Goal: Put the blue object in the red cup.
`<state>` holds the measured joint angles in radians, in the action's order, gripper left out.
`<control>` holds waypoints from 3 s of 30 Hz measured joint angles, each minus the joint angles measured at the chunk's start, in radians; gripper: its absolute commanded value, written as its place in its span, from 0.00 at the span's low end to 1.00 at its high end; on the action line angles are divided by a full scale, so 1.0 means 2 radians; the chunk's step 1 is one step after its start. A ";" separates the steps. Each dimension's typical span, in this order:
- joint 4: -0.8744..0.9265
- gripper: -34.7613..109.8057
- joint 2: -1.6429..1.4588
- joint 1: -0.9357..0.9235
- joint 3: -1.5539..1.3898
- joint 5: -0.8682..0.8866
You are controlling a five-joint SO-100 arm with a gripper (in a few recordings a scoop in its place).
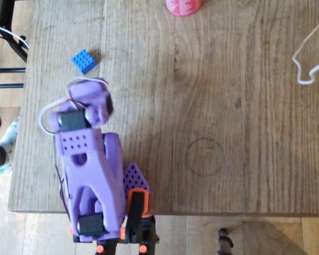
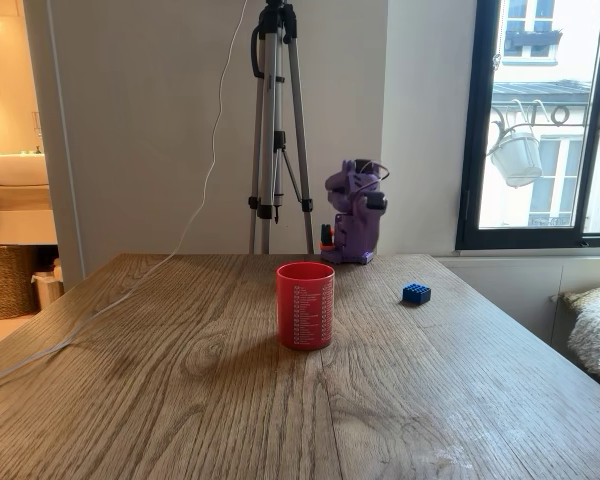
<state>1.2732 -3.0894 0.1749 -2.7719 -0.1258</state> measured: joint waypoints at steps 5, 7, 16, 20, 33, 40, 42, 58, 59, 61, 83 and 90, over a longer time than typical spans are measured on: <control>0.022 0.25 0.186 0.035 0.137 0.003; 0.032 0.25 0.273 0.044 0.202 0.003; 0.011 0.25 0.509 0.055 0.360 -0.009; -0.003 0.25 0.569 0.072 0.412 -0.036; -0.038 0.25 0.795 0.109 0.529 -0.198; -0.035 0.25 0.824 0.084 0.551 -0.265; -0.031 0.25 0.828 0.081 0.555 -0.272; 0.021 0.51 0.851 0.081 0.558 -0.274; 0.023 0.52 0.851 0.081 0.558 -0.274; 0.025 0.52 0.851 0.081 0.558 -0.274; 0.031 0.50 0.917 0.040 0.566 -0.262; 0.031 0.47 0.923 0.058 0.568 -0.234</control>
<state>1.3346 -1.2425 0.2915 -1.6368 -0.5937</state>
